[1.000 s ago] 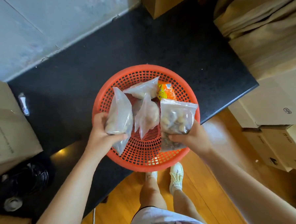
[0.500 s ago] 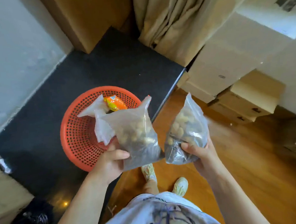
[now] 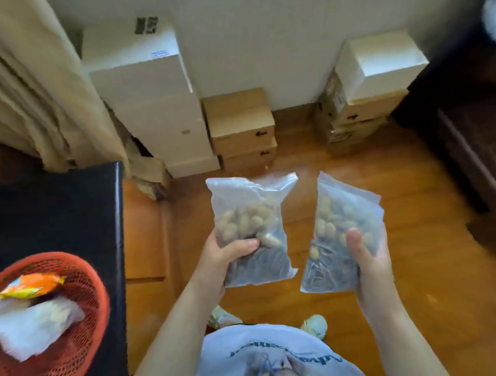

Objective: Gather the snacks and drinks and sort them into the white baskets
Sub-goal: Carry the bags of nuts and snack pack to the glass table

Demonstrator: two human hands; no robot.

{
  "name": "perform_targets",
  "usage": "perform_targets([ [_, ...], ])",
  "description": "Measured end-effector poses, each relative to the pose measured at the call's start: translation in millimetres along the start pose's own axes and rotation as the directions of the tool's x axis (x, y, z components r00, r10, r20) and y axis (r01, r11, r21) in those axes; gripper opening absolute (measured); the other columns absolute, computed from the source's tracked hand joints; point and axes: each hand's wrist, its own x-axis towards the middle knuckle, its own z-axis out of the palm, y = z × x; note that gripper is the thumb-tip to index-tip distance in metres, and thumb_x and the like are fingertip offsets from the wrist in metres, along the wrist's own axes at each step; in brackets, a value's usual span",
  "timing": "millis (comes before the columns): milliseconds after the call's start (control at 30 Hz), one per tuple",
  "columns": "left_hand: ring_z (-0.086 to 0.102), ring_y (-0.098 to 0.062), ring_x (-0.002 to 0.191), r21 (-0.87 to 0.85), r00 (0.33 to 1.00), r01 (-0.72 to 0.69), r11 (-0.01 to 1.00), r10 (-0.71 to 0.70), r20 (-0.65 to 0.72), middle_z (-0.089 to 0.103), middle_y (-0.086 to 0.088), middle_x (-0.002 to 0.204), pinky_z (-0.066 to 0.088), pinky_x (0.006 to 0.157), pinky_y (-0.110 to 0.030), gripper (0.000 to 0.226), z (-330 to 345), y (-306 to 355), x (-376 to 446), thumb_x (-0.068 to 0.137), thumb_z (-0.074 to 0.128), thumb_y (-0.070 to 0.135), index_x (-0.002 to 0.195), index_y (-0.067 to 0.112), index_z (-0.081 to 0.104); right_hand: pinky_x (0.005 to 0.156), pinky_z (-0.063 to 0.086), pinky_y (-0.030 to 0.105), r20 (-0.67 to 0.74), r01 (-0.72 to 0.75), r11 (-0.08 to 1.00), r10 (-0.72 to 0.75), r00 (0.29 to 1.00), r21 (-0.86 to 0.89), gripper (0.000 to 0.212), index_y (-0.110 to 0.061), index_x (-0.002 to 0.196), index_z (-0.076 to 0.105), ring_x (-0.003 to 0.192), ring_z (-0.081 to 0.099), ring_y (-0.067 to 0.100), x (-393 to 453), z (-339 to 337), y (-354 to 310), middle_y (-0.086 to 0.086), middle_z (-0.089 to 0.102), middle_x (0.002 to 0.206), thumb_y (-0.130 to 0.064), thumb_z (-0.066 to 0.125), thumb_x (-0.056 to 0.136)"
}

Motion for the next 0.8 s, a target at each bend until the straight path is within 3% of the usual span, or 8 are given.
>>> perform_targets([
  [67, 0.069, -0.014, 0.076, 0.035, 0.999, 0.02, 0.999, -0.021, 0.037, 0.07, 0.002, 0.08, 0.054, 0.062, -0.024, 0.045, 52.9, -15.7, 6.7, 0.051, 0.072, 0.024, 0.095, 0.018, 0.065, 0.098, 0.047, 0.049, -0.122, 0.042, 0.999, -0.039, 0.992, 0.026, 0.088, -0.031, 0.137, 0.036, 0.119, 0.056, 0.022, -9.4, -53.0, -5.9, 0.0, 0.055, 0.132, -0.052, 0.075, 0.061],
  [167, 0.07, -0.017, 0.076, 0.089, 0.996, 0.064, 0.994, -0.07, 0.064, 0.071, -0.001, 0.08, 0.056, 0.062, -0.027, 0.053, 135.7, -42.1, 13.7, 0.046, 0.072, 0.026, 0.097, 0.015, 0.063, 0.081, 0.058, 0.034, -0.292, 0.141, 0.989, -0.119, 0.949, 0.055, 0.059, -0.035, 0.112, 0.058, 0.101, 0.067, 0.016, -27.4, -133.6, -17.5, -0.007, 0.07, 0.107, -0.042, 0.081, 0.057],
  [300, 0.069, -0.019, 0.073, 0.161, 0.985, 0.094, 0.982, -0.115, 0.128, 0.071, -0.002, 0.079, 0.056, 0.061, -0.028, 0.053, 218.3, -62.0, 20.6, 0.044, 0.071, 0.026, 0.095, 0.014, 0.064, 0.061, 0.056, 0.02, -0.471, 0.211, 0.971, -0.136, 0.872, 0.109, 0.041, -0.027, 0.093, 0.065, 0.084, 0.071, 0.012, -45.2, -217.3, -23.0, -0.012, 0.074, 0.086, -0.036, 0.076, 0.055],
  [400, 0.07, -0.019, 0.07, 0.23, 0.969, 0.088, 0.969, -0.137, 0.203, 0.072, -0.002, 0.077, 0.056, 0.059, -0.027, 0.047, 274.7, -76.4, 26.3, 0.045, 0.071, 0.023, 0.091, 0.016, 0.065, 0.061, 0.056, 0.018, -0.587, 0.247, 0.959, -0.119, 0.801, 0.142, 0.039, -0.029, 0.09, 0.065, 0.084, 0.07, 0.006, -58.3, -272.8, -24.1, -0.016, 0.074, 0.085, -0.039, 0.076, 0.054],
  [533, 0.071, -0.017, 0.068, 0.321, 0.931, 0.082, 0.944, -0.188, 0.314, 0.073, 0.001, 0.075, 0.057, 0.059, -0.027, 0.027, 338.6, -94.1, 38.5, 0.054, 0.069, 0.014, 0.077, 0.03, 0.072, 0.076, 0.058, 0.026, -0.703, 0.291, 0.942, -0.092, 0.705, 0.168, 0.04, -0.029, 0.094, 0.064, 0.092, 0.069, 0.009, -66.0, -328.8, -22.7, -0.014, 0.073, 0.09, -0.039, 0.076, 0.057],
  [667, 0.071, -0.018, 0.068, 0.376, 0.873, 0.104, 0.921, -0.266, 0.409, 0.074, 0.0, 0.077, 0.057, 0.058, -0.028, 0.028, 405.6, -118.5, 58.5, 0.062, 0.063, 0.009, 0.08, 0.03, 0.071, 0.072, 0.056, 0.018, -0.791, 0.342, 0.927, -0.091, 0.605, 0.155, 0.04, -0.03, 0.096, 0.063, 0.093, 0.068, 0.006, -66.1, -381.6, -23.6, -0.014, 0.072, 0.091, -0.036, 0.075, 0.059],
  [800, 0.07, -0.019, 0.065, 0.424, 0.801, 0.134, 0.896, -0.35, 0.486, 0.073, -0.003, 0.076, 0.057, 0.056, -0.029, 0.031, 484.2, -153.5, 83.5, 0.063, 0.063, 0.007, 0.092, 0.017, 0.064, 0.073, 0.055, 0.017, -0.862, 0.344, 0.93, -0.065, 0.504, 0.131, 0.039, -0.027, 0.096, 0.063, 0.092, 0.068, 0.005, -61.0, -445.3, -27.0, -0.013, 0.071, 0.091, -0.036, 0.074, 0.06],
])
